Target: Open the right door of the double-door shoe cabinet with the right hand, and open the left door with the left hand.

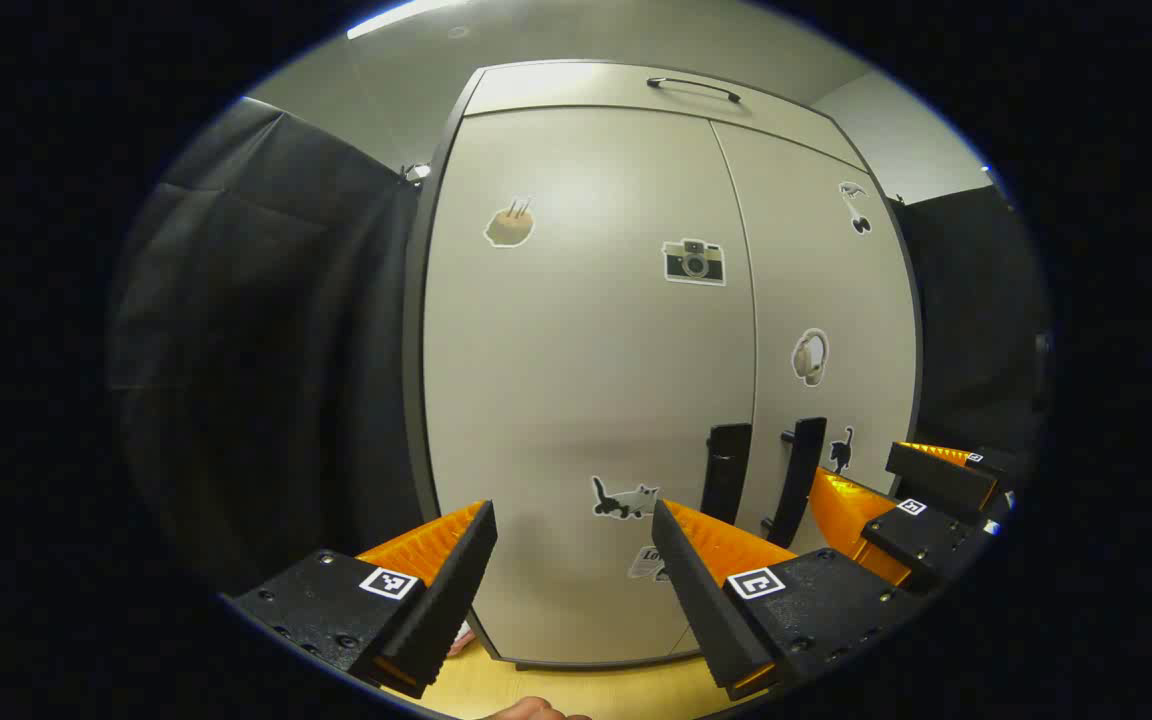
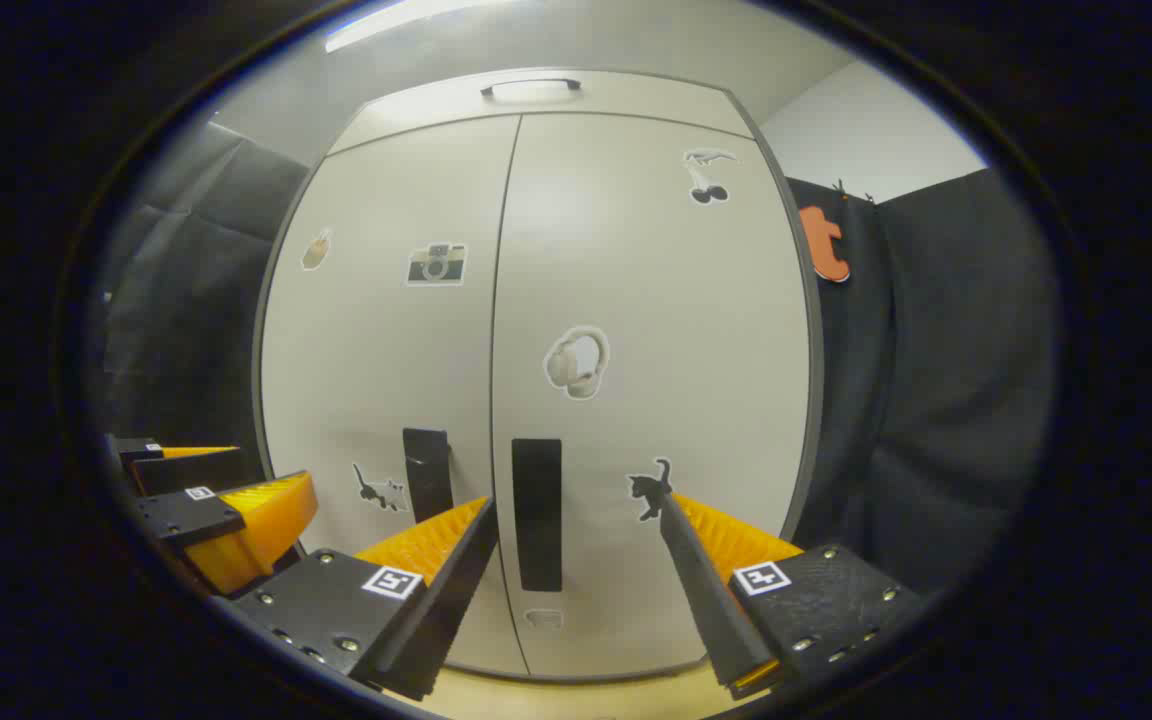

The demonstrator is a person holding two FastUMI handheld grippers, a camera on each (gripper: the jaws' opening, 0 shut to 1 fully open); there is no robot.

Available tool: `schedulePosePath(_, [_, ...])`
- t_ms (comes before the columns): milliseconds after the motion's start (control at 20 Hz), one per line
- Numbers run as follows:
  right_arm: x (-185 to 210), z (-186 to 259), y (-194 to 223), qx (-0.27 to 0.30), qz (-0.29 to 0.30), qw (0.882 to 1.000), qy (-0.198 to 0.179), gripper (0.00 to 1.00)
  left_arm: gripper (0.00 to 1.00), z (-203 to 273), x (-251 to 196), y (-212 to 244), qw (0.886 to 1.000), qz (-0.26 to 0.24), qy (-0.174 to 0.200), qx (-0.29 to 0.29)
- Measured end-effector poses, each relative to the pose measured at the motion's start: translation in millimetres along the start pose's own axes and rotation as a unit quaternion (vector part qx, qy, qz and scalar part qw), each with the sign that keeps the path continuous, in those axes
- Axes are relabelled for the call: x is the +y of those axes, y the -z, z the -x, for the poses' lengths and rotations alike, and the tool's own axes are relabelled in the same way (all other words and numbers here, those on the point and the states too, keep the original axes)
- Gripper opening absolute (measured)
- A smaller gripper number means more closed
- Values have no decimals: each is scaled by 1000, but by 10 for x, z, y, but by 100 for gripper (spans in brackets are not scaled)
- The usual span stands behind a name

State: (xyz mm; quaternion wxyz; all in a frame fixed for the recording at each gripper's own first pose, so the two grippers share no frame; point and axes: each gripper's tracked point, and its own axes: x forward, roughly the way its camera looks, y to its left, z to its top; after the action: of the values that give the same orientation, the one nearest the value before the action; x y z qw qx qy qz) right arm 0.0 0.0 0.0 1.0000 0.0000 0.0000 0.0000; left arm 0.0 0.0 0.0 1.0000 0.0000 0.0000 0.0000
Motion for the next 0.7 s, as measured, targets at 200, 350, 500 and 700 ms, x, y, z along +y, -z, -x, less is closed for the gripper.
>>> schedulePosePath(200, [71, -120, 97, 17, -9, 1000, -5, 85, 96, 24, 200, -42, 1000, -3, -15, -8])
schedulePosePath(350, [107, -193, 142, 22, -5, 1000, -5, 79, 96, 29, 301, -64, 1000, -5, -25, -12])
schedulePosePath(500, [143, -252, 191, 24, 1, 1000, -9, 77, 96, 28, 407, -51, 999, -8, -39, -12])
schedulePosePath(700, [182, -341, 200, 22, 0, 1000, -12, 55, 96, 26, 510, -14, 999, -4, -52, -8])
